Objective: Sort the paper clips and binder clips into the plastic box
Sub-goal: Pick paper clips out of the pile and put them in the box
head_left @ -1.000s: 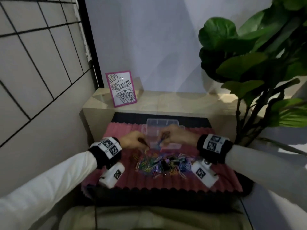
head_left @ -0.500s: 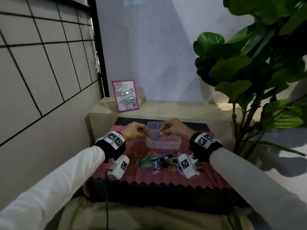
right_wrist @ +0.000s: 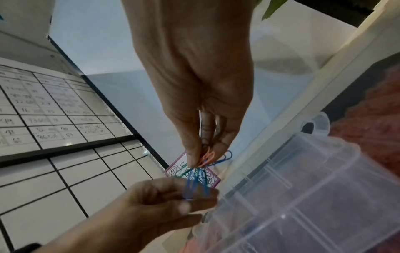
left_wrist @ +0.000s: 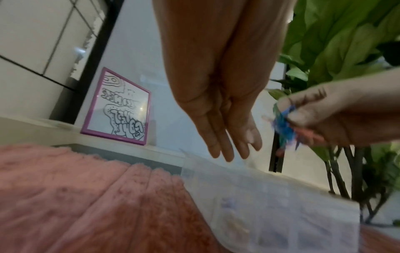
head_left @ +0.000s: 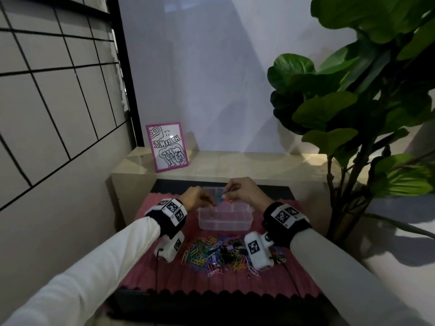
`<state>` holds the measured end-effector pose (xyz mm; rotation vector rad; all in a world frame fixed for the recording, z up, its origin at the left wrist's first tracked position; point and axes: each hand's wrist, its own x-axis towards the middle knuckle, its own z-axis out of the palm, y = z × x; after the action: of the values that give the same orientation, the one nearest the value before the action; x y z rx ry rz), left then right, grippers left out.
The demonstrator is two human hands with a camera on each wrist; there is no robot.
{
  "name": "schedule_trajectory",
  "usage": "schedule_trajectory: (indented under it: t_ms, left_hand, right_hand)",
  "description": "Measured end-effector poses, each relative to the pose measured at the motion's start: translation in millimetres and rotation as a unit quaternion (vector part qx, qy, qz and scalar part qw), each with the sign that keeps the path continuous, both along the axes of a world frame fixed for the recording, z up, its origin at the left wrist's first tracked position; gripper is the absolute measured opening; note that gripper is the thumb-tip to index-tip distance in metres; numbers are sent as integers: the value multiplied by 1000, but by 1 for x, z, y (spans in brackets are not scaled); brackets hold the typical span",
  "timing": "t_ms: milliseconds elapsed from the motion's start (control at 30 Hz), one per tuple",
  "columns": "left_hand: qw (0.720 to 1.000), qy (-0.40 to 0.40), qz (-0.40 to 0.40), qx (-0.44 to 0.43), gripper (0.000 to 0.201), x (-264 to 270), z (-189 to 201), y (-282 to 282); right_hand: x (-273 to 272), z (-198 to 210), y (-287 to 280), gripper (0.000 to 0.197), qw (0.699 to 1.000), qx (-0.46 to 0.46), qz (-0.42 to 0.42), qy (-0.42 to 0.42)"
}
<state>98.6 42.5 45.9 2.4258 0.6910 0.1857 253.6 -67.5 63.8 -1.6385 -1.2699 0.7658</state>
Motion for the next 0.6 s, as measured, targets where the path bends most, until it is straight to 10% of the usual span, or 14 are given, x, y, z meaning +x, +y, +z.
schedule_trajectory:
  t_ms: [233,600]
  left_hand:
    - [987,-127,73,-69,35,-74,7,-11]
    - [993,-12,70,-97,30,-149,-22,-44]
  right_hand:
    - [-4,-7,10,23,998,-13,22,-55]
    - [-23,-14,32,13,987,-49,45,-147]
